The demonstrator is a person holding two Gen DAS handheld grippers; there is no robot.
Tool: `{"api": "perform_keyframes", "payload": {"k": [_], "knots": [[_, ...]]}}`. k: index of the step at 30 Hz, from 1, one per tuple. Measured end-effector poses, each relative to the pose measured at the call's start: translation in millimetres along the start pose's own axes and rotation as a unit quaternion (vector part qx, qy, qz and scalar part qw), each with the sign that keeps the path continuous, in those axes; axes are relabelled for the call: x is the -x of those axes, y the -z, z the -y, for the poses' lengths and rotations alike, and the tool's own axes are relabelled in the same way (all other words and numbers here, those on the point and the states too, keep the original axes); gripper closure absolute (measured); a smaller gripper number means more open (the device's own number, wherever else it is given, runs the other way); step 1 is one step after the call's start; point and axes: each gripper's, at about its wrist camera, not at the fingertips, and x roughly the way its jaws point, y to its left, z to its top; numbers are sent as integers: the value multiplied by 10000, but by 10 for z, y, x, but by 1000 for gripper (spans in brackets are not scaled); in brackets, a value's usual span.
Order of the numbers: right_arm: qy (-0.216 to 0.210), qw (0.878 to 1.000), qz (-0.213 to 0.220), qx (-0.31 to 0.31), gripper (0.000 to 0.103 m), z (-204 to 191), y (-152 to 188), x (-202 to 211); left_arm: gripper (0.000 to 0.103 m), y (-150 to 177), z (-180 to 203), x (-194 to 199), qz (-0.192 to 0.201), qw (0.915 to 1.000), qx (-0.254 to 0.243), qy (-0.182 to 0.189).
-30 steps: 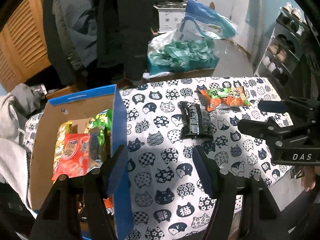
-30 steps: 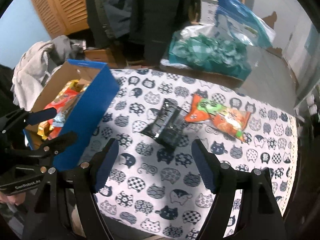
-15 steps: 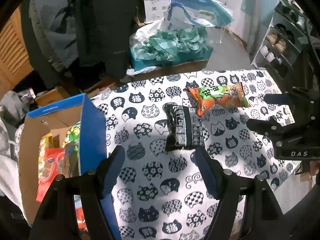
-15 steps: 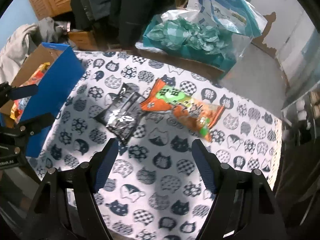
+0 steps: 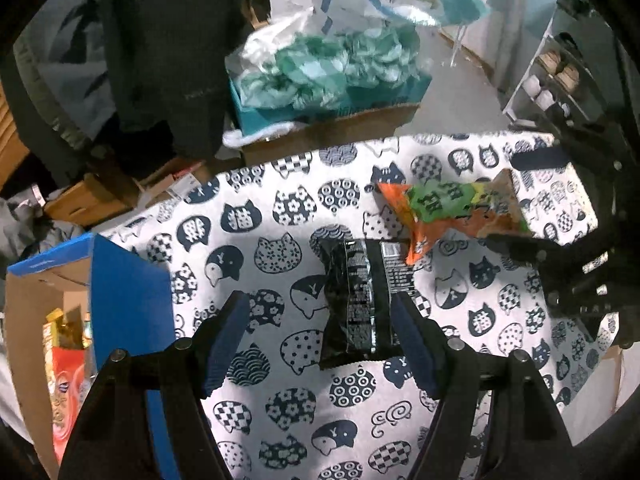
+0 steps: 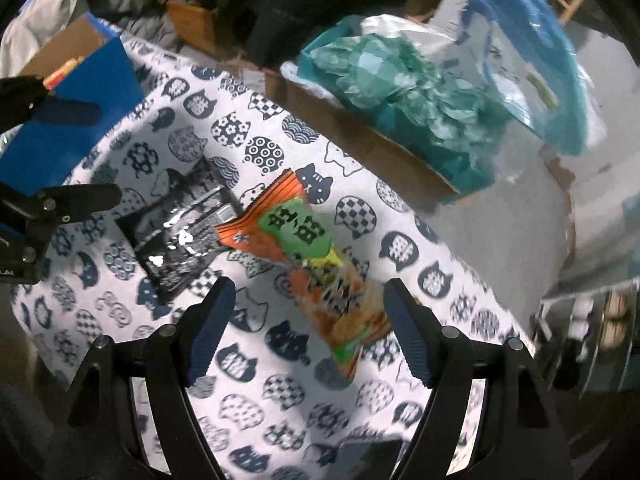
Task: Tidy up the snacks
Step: 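Grasp the black snack bag with the left tool while the right tool grasps the orange Want Want bag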
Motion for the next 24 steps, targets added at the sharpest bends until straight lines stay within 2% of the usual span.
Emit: {"api": "perform_keyframes", "payload": {"k": [12, 15, 17, 18, 19, 22, 24], "knots": [[-257, 9980, -570, 24, 27, 143, 5, -672, 29, 23, -13, -502, -514, 9977, 258, 348], [-411, 9969, -662, -115, 27, 146, 38, -748, 29, 45, -13, -549, -527, 9978, 373, 148], [-483, 9958, -729, -271, 27, 158, 61, -796, 29, 56, 4, -584, -533, 9975, 438, 169], [-511, 9952, -761, -357, 30, 174, 78, -822, 29, 56, 13, -603, -560, 9973, 449, 187], [-548, 9942, -765, -521, 39, 200, 102, -845, 29, 62, 41, -626, -608, 9970, 440, 208], [-749, 9895, -792, -954, 57, 274, 165, -881, 25, 70, 98, -636, -588, 9971, 437, 200], [-815, 9863, -735, -1227, 61, 332, 218, -858, 24, 86, 134, -619, -480, 9975, 498, 122]]}}
